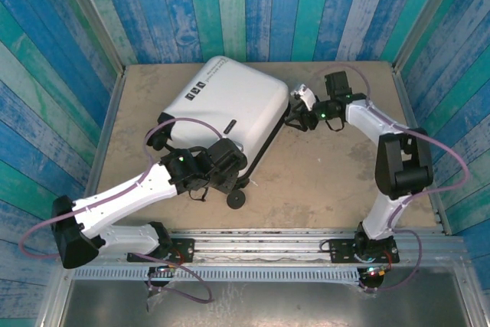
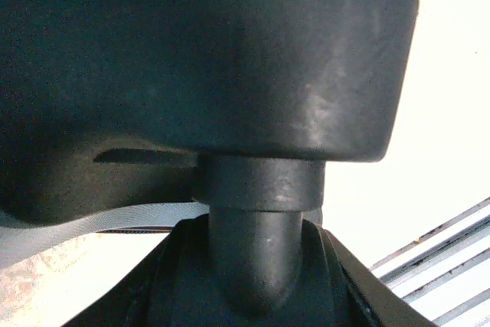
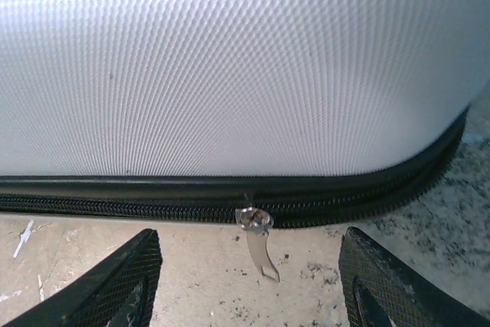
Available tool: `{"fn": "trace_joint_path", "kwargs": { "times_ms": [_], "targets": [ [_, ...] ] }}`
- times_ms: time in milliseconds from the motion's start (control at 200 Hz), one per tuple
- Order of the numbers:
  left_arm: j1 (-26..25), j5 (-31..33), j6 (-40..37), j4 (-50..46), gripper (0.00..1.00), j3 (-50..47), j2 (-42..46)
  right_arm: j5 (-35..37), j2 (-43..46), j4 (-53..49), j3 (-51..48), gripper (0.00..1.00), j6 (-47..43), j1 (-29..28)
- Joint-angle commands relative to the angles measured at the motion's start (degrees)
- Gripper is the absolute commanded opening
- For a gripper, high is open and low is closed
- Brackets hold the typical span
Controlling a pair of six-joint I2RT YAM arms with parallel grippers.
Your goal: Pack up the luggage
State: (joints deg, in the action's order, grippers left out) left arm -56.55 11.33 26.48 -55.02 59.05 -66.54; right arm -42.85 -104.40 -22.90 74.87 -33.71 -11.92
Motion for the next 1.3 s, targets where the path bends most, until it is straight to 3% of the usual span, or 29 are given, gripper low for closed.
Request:
{"fn": "trace_joint_path", "kwargs": {
  "times_ms": [0, 235, 761, 891, 1072, 1297],
  "targets": [
    [0.53, 0.25, 0.5, -0.9, 0.0, 0.01, 3.87, -3.98, -3.15, -8.04, 2.37, 0.63, -4.22, 0.06],
    [0.5, -0.12, 0.41, -0.62, 0.0, -0.07, 4.14, -1.87, -6.57, -8.43, 4.45, 0.59, -2.21, 0.23],
    [0.56, -0.87, -0.29, 0.58, 0.0, -0.11, 2.83, -5.13, -6.78, -6.35, 4.72, 0.33, -0.89, 0.23],
    [0.5, -1.1, -0.33, 0.63, 0.0, -0.16, 2.65, -3.84, -7.31, -6.17, 5.09, 0.23, 0.15, 0.32],
    [0.52, -1.06, -0.52, 0.82, 0.0, -0.07, 2.67, -2.42, -7.75, -4.56, 5.26, 0.01, 3.03, 1.06],
    [0.48, -1.74, -1.19, 1.44, 0.0, 0.04, 3.58, 0.54, -5.3, -0.36, 2.34, 0.0, 7.28, 2.08]
  ]
}}
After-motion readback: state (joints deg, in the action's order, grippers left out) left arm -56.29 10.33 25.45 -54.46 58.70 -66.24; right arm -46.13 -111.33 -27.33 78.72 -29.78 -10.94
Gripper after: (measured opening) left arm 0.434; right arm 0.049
